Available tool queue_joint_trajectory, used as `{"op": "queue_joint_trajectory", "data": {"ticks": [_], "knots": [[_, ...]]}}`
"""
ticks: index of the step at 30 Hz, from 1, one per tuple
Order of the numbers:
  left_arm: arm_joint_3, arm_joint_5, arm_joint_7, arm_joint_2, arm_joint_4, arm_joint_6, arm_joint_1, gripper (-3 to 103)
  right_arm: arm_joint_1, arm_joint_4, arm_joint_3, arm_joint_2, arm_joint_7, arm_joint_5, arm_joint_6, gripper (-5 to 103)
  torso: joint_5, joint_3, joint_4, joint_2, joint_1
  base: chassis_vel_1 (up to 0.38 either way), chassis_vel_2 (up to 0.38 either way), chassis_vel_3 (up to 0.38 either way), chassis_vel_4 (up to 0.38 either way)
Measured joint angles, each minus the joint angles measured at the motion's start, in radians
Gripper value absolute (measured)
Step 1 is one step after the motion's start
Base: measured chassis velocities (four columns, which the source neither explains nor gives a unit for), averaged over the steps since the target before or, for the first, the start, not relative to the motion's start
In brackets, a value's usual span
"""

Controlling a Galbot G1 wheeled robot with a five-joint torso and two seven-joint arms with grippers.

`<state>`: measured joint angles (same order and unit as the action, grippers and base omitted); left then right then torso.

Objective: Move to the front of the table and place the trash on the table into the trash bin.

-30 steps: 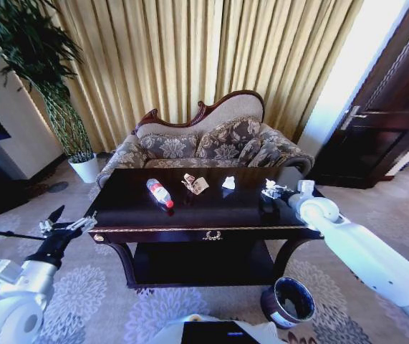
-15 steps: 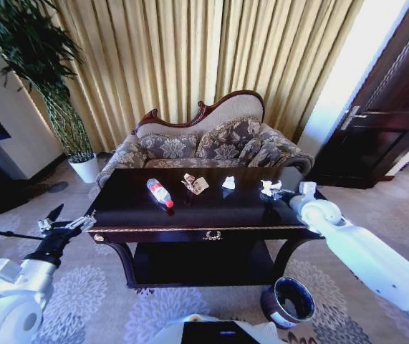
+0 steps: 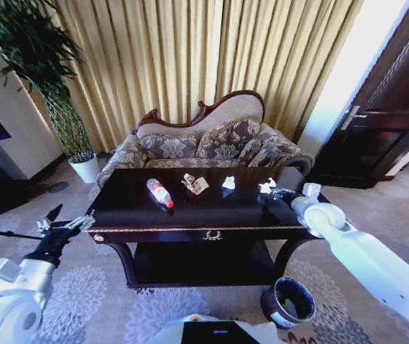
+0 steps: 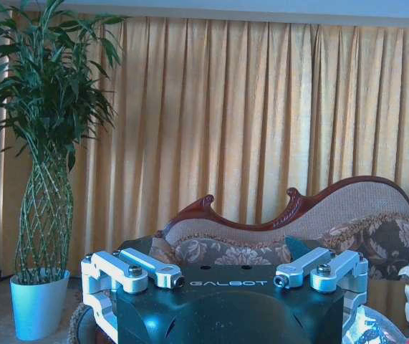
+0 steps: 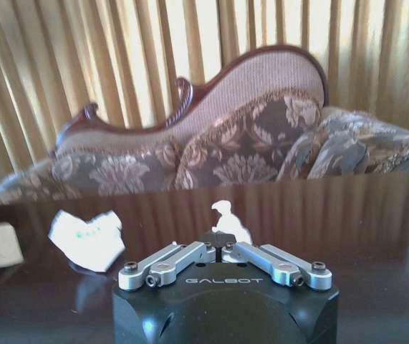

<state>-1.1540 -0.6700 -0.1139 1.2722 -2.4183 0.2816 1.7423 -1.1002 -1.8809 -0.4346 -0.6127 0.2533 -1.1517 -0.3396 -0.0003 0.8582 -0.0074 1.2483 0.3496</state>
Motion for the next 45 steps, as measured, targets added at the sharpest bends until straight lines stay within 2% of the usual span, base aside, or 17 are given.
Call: {"op": "queue_joint_trajectory", "data": {"ticks": [2,3,8,10,13,15,17,18,20,21,25,36,45], "knots": [[-0.005,-0.007,0.000,-0.001,0.000,-0.001,0.000,100,-0.055,-0.047,-0.058,-0.006,-0.004,-0.010,0.012,0,0.0004,0.000,-0.0005,0.000,0.000,0.000,0.000,0.000,0.000],[-0.008,-0.012,0.000,0.000,0.004,-0.003,-0.003,100,-0.118,-0.110,-0.139,-0.019,-0.004,-0.017,0.023,0,0.0000,0.000,-0.0003,0.000,0.000,0.000,0.000,0.000,0.000],[-0.015,-0.020,0.000,0.006,0.016,-0.006,-0.014,100,-0.236,-0.239,-0.255,-0.066,0.002,-0.006,0.049,0,-0.0002,0.000,-0.0002,0.000,0.000,0.000,0.000,0.000,0.000],[-0.018,-0.024,0.000,0.006,0.018,-0.006,-0.013,100,-0.255,-0.261,-0.267,-0.077,0.003,0.005,0.051,0,-0.0003,0.000,-0.0003,0.000,0.000,0.000,0.000,0.000,0.000],[-0.030,-0.034,0.001,0.001,0.020,-0.022,0.001,100,-0.347,-0.370,-0.309,-0.150,0.004,0.079,0.056,0,-0.0001,0.000,0.0001,0.000,0.000,0.000,0.000,0.000,0.000],[-0.032,-0.035,0.001,-0.001,0.020,-0.026,0.005,100,-0.360,-0.386,-0.313,-0.163,0.003,0.090,0.056,0,0.0000,0.000,0.0001,0.000,0.000,0.000,0.000,0.000,0.000],[-0.038,-0.042,0.001,-0.007,0.017,-0.034,0.013,100,-0.440,-0.449,-0.334,-0.228,-0.012,0.185,0.061,0,-0.0001,0.000,0.0000,0.000,0.000,0.000,0.000,0.000,0.000],[-0.040,-0.049,0.001,-0.011,0.016,-0.035,0.013,100,-0.484,-0.464,-0.343,-0.262,-0.036,0.269,0.075,0,0.0000,0.000,-0.0002,0.000,0.000,0.000,0.000,0.000,0.000],[-0.040,-0.052,0.001,-0.014,0.015,-0.035,0.013,100,-0.501,-0.468,-0.346,-0.274,-0.050,0.304,0.083,0,0.0000,0.000,-0.0005,0.000,0.000,0.000,0.000,0.000,0.000],[-0.040,-0.061,0.001,-0.021,0.015,-0.034,0.009,100,-0.540,-0.472,-0.355,-0.304,-0.083,0.387,0.100,0,0.0000,0.000,-0.0005,0.000,0.000,0.000,0.000,0.000,0.000],[-0.035,-0.082,-0.001,-0.030,0.014,-0.015,0.002,100,-0.561,-0.465,-0.369,-0.326,-0.106,0.443,0.116,0,0.0000,0.000,-0.0001,0.000,0.000,0.000,0.000,0.000,0.000],[-0.034,-0.095,-0.017,-0.063,0.024,-0.005,0.001,100,-0.589,-0.497,-0.399,-0.366,-0.119,0.414,0.120,0,0.0000,0.000,-0.0001,0.000,0.000,0.000,0.000,0.000,0.000],[-0.031,-0.091,-0.018,-0.062,0.024,-0.003,0.006,100,-0.598,-0.507,-0.392,-0.382,-0.119,0.418,0.117,0,0.0001,0.000,-0.0001,0.000,0.000,0.029,-0.025,-0.037,0.031]]}}
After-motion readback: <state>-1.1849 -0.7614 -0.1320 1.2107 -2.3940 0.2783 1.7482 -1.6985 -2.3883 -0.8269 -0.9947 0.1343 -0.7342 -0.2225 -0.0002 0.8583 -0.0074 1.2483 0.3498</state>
